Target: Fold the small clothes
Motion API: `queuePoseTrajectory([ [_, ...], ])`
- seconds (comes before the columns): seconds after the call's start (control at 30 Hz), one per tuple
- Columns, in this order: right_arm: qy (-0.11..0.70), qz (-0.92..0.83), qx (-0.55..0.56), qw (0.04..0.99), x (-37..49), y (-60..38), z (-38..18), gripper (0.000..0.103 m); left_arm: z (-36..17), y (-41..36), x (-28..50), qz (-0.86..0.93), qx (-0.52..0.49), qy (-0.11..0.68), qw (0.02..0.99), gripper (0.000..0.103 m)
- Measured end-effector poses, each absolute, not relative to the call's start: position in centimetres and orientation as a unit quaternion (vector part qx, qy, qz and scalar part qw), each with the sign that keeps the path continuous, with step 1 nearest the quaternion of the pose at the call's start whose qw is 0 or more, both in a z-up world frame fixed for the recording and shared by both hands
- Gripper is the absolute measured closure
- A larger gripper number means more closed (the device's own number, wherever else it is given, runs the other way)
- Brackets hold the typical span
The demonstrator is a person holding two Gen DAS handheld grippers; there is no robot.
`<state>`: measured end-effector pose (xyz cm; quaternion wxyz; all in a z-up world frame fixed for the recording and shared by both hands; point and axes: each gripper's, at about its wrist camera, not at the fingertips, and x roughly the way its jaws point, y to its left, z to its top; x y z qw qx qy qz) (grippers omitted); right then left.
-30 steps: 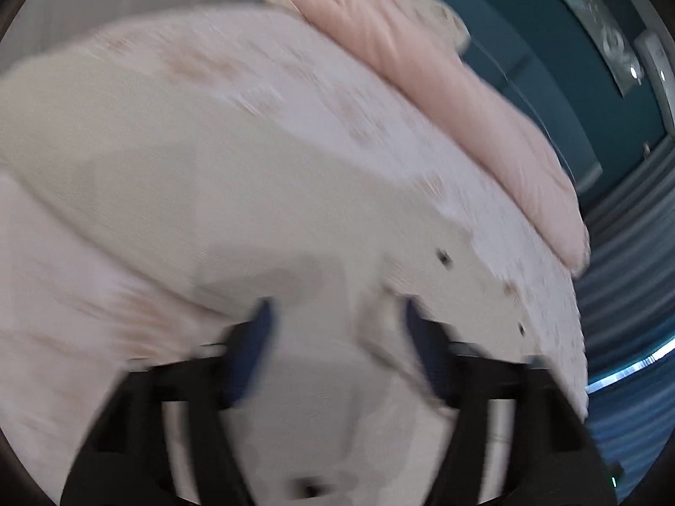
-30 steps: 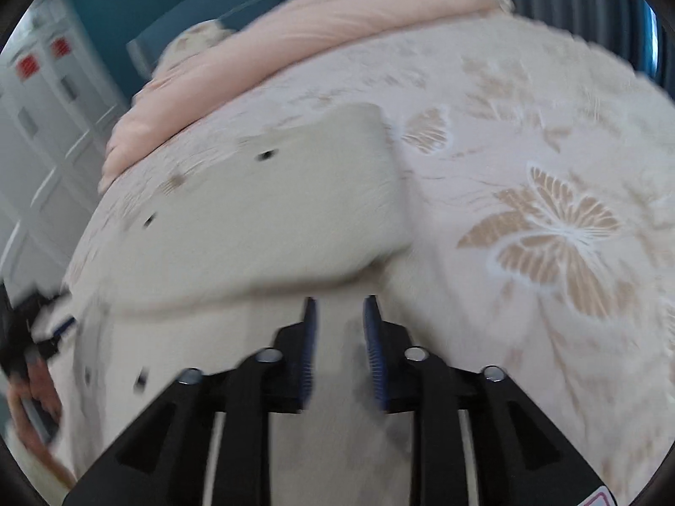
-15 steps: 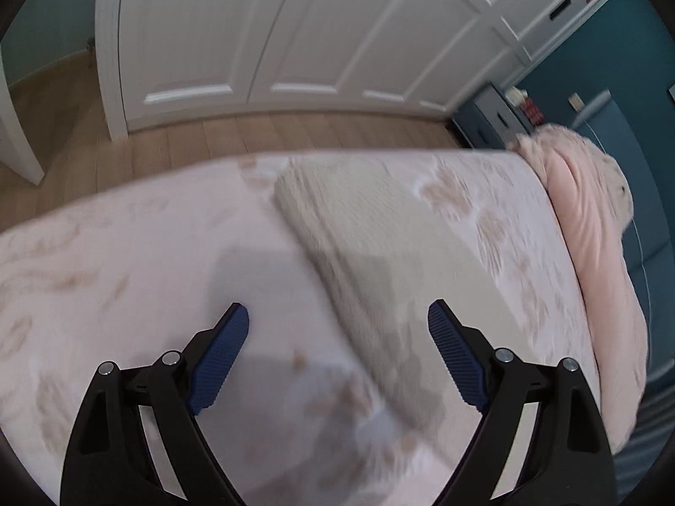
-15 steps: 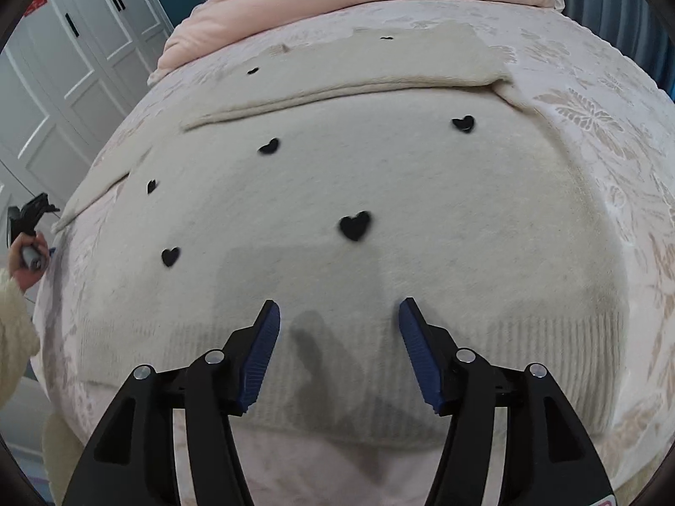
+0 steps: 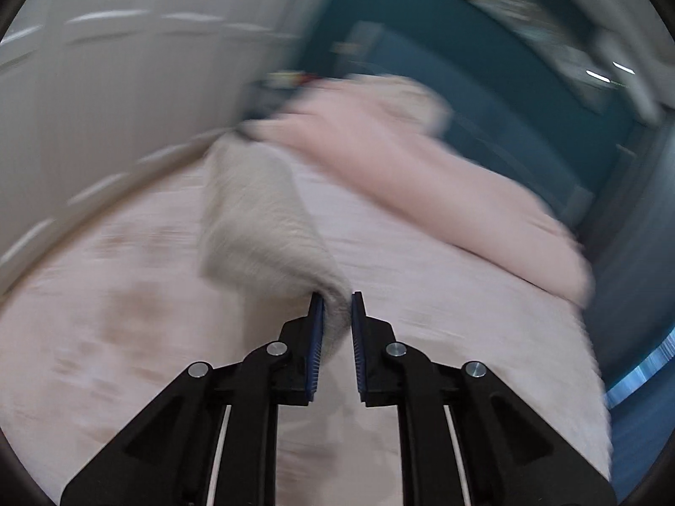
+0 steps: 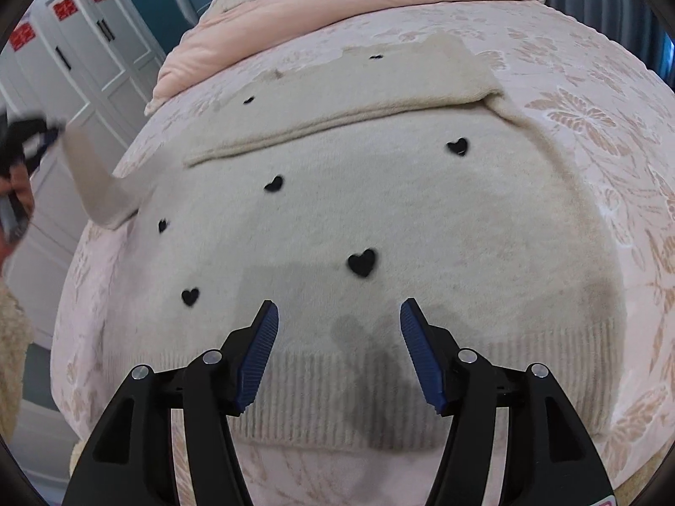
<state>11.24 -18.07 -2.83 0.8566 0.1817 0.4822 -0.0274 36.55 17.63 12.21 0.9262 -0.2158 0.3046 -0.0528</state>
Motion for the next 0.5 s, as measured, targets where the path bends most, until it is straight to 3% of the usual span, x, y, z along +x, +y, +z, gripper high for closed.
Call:
queuePoseTrajectory([
  [0.07,0.478,-0.031,0.190,0.857,11.3,-19.0,-2.7,0.043,12.7,11.1,36.1,-0.120,-0.197,0.311,0.922,0.090],
  [0.13,0.473,-0.041,0.195,0.858,11.3,-20.3,-2.6,0.041,11.6,4.4,35.1,-0.175,-0.183,0.333,0.908,0.078],
  [0.2,0.470,-0.047,0.198,0.859,11.5,-21.7,-2.6,0.041,8.4,-0.9,34.1,-0.200,-0.179,0.370,0.889,0.008],
  [0.33,0.457,-0.048,0.195,0.867,12.6,-24.0,-2.0,0.038,0.2,-3.6,31.8,-0.195,-0.236,0.438,0.845,0.008],
  [0.5,0.444,-0.011,0.215,0.870,18.8,-26.7,-1.1,0.035,-4.3,3.5,31.6,-0.112,-0.338,0.463,0.812,0.008],
])
